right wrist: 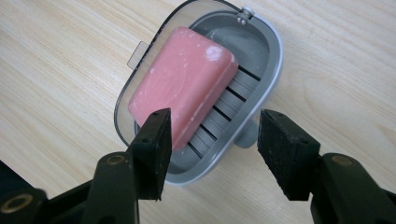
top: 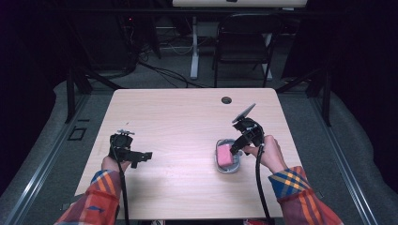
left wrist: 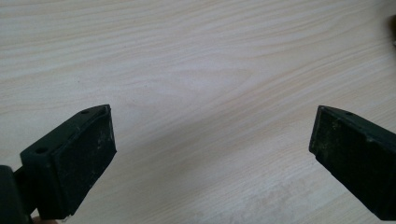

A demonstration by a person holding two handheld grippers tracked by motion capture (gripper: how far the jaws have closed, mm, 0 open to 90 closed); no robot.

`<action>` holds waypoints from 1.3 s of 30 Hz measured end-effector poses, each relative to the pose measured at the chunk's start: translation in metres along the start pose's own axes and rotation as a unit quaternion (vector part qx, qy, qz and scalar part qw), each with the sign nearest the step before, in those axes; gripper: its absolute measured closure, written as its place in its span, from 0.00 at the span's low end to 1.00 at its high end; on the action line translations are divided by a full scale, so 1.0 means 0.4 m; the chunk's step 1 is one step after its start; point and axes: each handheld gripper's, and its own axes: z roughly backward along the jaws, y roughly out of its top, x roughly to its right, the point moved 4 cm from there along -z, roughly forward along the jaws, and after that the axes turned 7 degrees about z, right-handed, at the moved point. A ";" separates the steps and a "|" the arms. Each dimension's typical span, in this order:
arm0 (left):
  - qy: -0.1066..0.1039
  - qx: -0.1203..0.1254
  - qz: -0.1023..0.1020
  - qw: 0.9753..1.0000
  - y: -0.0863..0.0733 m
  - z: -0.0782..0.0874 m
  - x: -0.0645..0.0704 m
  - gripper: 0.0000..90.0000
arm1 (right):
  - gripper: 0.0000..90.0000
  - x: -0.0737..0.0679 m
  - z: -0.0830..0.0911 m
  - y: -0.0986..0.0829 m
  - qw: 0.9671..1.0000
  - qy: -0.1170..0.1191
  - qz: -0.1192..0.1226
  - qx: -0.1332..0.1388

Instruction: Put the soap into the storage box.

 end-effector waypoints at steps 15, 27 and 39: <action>-0.002 0.002 -0.001 1.000 -0.002 0.005 -0.003 0.00 | 0.21 -0.003 0.060 -0.019 0.998 -0.026 0.040 0.029; -0.003 0.002 -0.009 1.000 -0.001 0.001 0.003 0.00 | 0.12 0.017 0.106 -0.060 0.995 -0.063 0.057 0.061; -0.003 0.002 -0.012 1.000 -0.001 0.002 0.004 0.00 | 0.05 0.023 0.135 -0.093 0.992 -0.078 0.061 0.080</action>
